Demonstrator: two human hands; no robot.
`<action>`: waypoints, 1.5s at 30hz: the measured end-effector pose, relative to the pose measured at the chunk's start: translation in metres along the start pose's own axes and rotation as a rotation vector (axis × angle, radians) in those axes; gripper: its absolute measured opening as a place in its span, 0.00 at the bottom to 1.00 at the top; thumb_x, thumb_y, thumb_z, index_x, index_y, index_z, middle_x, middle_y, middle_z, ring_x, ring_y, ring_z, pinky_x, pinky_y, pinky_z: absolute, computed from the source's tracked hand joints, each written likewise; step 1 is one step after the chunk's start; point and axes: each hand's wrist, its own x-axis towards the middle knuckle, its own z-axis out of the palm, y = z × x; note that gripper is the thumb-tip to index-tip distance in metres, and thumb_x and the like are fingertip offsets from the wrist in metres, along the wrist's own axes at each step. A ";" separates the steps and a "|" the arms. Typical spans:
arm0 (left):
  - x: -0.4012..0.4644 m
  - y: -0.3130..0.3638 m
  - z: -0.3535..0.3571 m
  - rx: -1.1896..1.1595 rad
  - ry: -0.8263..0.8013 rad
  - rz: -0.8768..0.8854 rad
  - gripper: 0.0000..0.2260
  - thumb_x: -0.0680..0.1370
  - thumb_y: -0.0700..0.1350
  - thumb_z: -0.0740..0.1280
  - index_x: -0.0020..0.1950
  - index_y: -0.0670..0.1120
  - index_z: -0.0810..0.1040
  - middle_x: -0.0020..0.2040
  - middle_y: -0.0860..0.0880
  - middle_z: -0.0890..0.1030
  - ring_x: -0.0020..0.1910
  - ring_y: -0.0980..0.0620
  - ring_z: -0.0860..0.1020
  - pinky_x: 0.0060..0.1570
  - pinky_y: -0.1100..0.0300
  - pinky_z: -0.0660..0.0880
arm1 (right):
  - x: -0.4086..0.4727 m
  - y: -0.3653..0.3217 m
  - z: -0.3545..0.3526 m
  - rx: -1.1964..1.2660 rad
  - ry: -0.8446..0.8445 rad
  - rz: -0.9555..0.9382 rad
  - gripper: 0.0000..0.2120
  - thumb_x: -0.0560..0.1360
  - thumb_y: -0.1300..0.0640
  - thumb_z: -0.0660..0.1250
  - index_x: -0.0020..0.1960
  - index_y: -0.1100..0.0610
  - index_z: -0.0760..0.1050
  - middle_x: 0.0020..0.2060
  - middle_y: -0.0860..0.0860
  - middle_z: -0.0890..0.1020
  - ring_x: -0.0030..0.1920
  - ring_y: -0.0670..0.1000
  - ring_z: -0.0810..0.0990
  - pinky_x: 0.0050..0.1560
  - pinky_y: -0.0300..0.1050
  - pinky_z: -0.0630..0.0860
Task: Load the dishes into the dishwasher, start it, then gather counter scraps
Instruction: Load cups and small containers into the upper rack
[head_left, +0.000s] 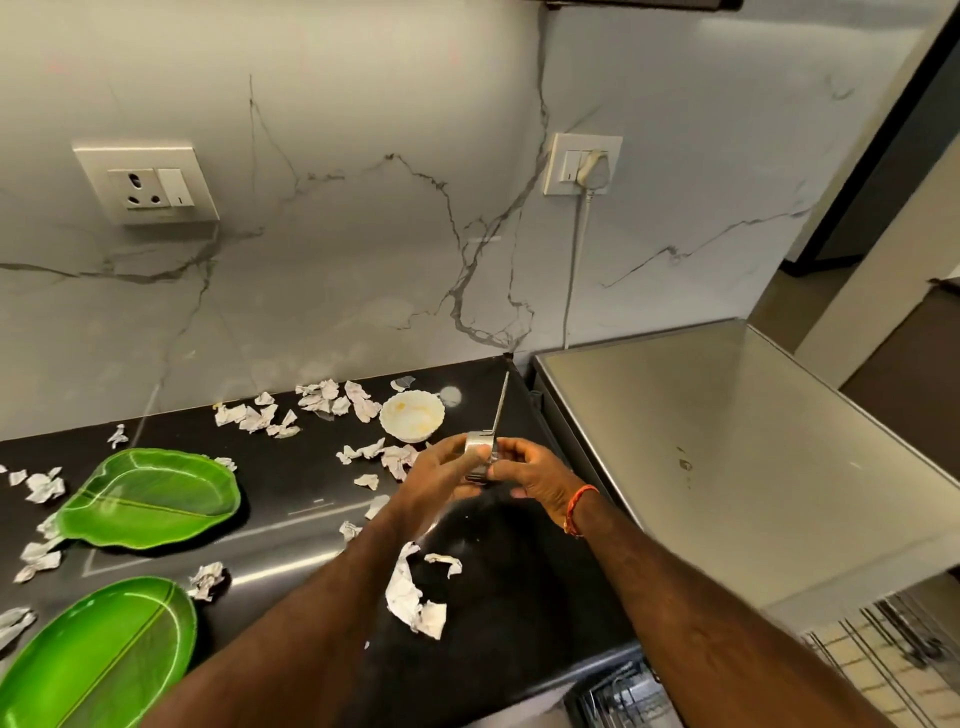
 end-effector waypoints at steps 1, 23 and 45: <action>-0.004 0.002 0.006 -0.042 -0.027 0.012 0.20 0.76 0.54 0.75 0.65 0.49 0.80 0.60 0.42 0.83 0.60 0.42 0.82 0.63 0.40 0.77 | -0.007 0.000 -0.003 -0.040 -0.012 -0.002 0.27 0.73 0.53 0.76 0.69 0.52 0.73 0.60 0.49 0.80 0.60 0.51 0.79 0.54 0.46 0.78; 0.002 0.006 0.173 1.064 -0.125 0.419 0.35 0.67 0.54 0.79 0.72 0.50 0.74 0.63 0.52 0.79 0.60 0.52 0.78 0.60 0.62 0.73 | -0.166 0.069 -0.125 -0.990 0.509 -0.013 0.19 0.78 0.43 0.64 0.68 0.40 0.75 0.58 0.54 0.80 0.58 0.58 0.78 0.60 0.52 0.77; 0.036 -0.089 0.496 1.002 -0.885 0.666 0.28 0.69 0.50 0.81 0.66 0.50 0.76 0.61 0.52 0.81 0.56 0.54 0.79 0.57 0.57 0.79 | -0.365 0.227 -0.271 -0.738 1.013 0.494 0.14 0.77 0.46 0.66 0.62 0.44 0.78 0.54 0.46 0.85 0.57 0.52 0.79 0.55 0.57 0.78</action>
